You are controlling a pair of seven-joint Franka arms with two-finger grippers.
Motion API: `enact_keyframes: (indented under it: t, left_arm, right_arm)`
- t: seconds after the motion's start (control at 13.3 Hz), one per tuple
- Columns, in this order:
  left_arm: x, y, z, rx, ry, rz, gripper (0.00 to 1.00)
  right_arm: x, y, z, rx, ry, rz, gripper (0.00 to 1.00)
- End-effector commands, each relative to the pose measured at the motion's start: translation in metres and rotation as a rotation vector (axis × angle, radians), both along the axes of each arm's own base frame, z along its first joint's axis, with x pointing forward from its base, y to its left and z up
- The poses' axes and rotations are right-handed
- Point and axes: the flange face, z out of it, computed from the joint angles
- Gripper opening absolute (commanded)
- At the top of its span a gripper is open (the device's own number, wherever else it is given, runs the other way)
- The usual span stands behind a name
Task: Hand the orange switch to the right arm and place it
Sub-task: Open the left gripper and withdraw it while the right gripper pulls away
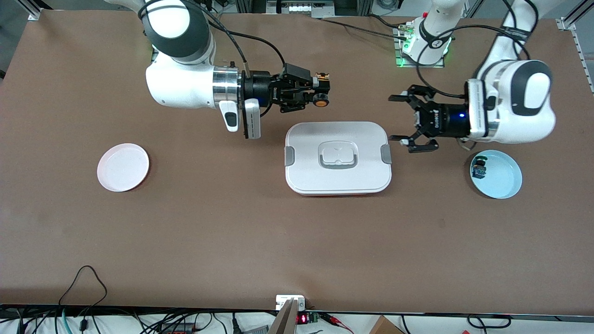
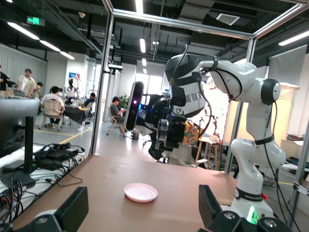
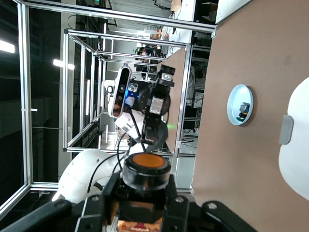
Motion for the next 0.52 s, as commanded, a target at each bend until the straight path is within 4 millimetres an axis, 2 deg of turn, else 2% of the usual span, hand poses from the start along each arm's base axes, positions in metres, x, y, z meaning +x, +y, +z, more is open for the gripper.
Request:
enact_keyframes:
  t: [0.0,0.07,0.22,0.3,0.45]
  left_arm:
    - [0.019,0.025,0.018,0.068,-0.019,-0.049,1.00]
    - [0.021,0.033,0.022,0.121,-0.031,-0.092,1.00]
    - [0.025,0.073,0.027,0.200,-0.010,-0.138,1.00]
    - [0.020,0.080,0.024,0.273,0.009,-0.166,1.00]
    - [0.010,0.109,0.023,0.328,0.044,-0.181,1.00]
  right_arm:
    - [0.000,-0.022,0.007,-0.016,-0.028,0.020,0.09]
    - [0.005,-0.030,0.006,-0.024,-0.035,0.030,0.09]
    - [0.016,-0.054,0.005,-0.041,-0.048,0.066,0.09]
    - [0.023,-0.069,0.004,-0.051,-0.060,0.085,0.09]
    - [0.034,-0.101,0.000,-0.062,-0.074,0.123,0.09]
